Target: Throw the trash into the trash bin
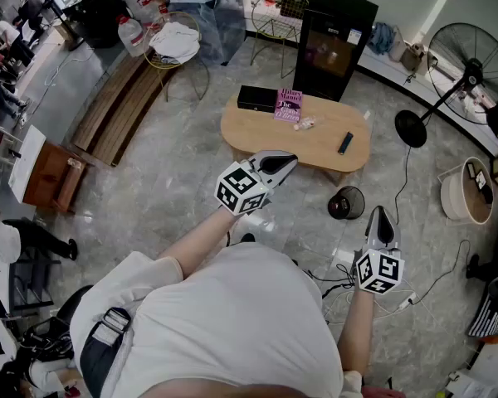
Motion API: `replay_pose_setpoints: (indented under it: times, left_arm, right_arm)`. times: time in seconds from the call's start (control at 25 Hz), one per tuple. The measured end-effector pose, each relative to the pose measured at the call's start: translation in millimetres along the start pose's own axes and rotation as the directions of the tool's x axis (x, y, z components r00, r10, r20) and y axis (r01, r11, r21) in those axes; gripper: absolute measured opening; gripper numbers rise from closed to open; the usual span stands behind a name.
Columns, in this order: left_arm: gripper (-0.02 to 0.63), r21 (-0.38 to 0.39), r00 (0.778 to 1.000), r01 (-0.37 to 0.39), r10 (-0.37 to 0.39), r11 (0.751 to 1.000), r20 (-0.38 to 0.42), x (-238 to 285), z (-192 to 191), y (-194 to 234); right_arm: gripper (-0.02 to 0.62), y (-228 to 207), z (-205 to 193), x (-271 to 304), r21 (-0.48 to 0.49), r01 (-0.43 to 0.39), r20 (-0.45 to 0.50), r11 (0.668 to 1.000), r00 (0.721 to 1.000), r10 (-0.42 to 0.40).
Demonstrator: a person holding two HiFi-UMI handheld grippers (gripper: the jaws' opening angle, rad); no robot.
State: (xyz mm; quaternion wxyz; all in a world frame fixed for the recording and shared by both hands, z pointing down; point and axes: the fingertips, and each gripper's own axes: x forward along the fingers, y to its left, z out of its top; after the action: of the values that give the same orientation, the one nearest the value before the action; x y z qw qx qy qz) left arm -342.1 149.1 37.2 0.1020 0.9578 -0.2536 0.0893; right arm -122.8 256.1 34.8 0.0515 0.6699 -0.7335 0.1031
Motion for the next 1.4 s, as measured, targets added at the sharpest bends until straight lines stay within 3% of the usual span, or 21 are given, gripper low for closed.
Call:
replay_pose_setpoints:
  times: [0.96,1.04,1.2,1.4]
  left_arm:
    - [0.006,-0.016,0.999,0.038,-0.039,0.999,-0.011,-18,-7,29]
    - [0.006,-0.004,0.999,0.042,-0.042,0.999,-0.021,-22,-10,35]
    - [0.006,0.094,0.997,0.045,-0.039,0.995,-0.063,-26,-17,42]
    - [0.006,0.075,0.994,0.101,-0.097,0.992,-0.058,-35,-18,46]
  right_arm:
    - [0.011,35,-4,22,-0.013,0.034,-0.012,0.999,0.999,-0.034]
    - [0.011,42,-5,25,-0.006,0.045,-0.014,0.999,0.999,-0.045]
    - [0.011,54,-10,33,0.004,0.069,-0.036,0.998,0.997,-0.069]
    - [0.011,75,-10,36,0.004,0.084,-0.036,0.996,0.996,-0.083]
